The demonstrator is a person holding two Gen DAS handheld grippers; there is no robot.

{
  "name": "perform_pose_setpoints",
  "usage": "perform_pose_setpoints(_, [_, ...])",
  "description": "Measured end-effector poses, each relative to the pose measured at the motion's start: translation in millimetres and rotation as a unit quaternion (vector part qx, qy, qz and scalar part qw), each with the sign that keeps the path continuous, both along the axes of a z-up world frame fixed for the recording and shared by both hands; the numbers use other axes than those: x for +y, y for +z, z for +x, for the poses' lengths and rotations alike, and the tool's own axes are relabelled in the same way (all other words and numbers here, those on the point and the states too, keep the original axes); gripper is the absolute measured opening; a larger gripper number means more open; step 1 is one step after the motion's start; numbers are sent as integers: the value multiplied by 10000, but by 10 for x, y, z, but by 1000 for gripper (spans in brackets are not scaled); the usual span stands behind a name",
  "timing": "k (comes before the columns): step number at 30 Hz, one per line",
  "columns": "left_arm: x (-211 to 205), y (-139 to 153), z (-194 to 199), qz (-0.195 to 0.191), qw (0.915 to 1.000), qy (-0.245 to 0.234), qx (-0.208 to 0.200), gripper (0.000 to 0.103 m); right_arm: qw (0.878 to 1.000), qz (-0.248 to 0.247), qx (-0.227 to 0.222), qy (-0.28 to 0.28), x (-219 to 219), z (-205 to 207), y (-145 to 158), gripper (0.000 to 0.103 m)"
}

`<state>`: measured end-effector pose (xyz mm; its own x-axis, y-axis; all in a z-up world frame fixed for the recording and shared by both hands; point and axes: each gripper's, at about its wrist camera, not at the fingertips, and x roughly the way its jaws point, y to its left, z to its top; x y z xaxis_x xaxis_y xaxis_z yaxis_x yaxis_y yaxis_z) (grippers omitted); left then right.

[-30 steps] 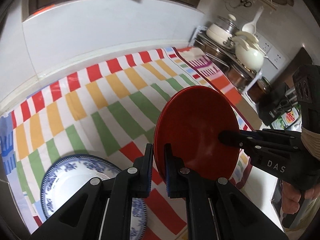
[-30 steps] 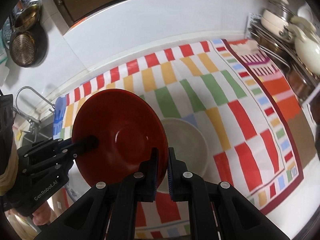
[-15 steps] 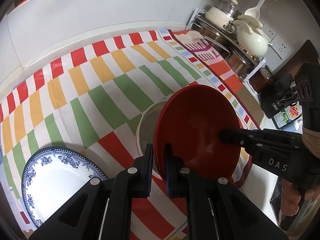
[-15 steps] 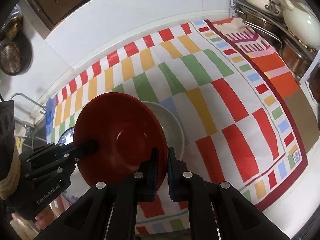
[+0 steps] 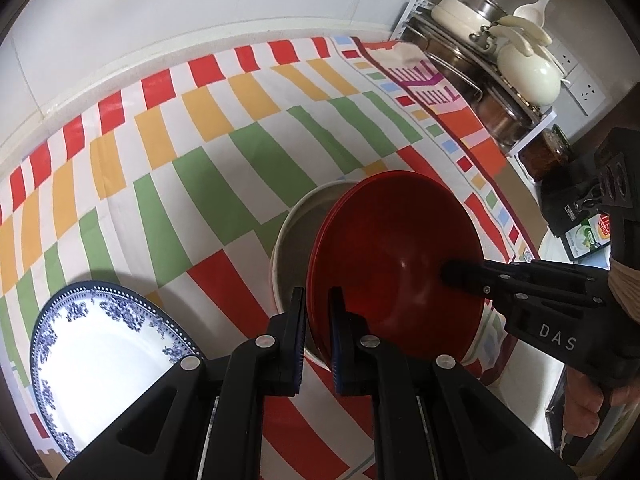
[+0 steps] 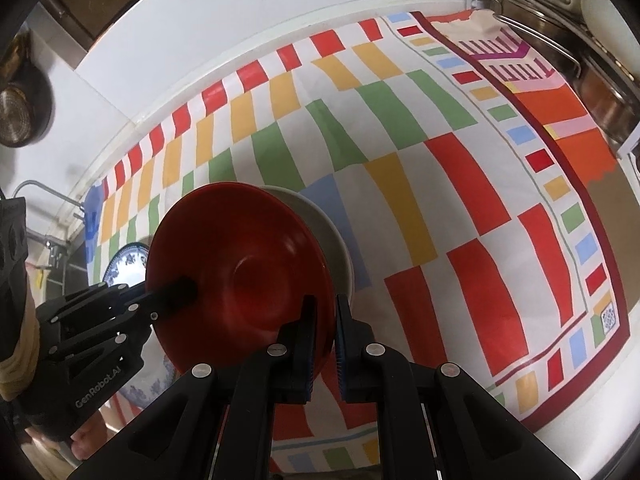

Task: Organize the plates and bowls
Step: 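Lift the red bowl with both grippers and carry it toward the bowls, then lower the red bowl into the white bowl and open both grippers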

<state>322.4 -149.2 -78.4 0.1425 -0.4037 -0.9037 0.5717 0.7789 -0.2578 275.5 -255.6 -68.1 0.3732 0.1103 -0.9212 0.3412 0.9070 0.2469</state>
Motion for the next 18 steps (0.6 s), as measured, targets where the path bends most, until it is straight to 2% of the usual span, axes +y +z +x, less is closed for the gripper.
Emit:
perform_pose_setpoints(13, [-28,-46,4,45,10000,81,-17,12,9997,-97,49,226,1,47,-81,11])
perform_pose_setpoints(15, [-24,-52,2,46,10000,75,-9,16,9997,-110,39,236,-7,49,-86,11])
perform_pose_setpoints(18, [-22,-51,7,-10,9999,30,114,28,9994,-240,27,261,4,46,-82,12])
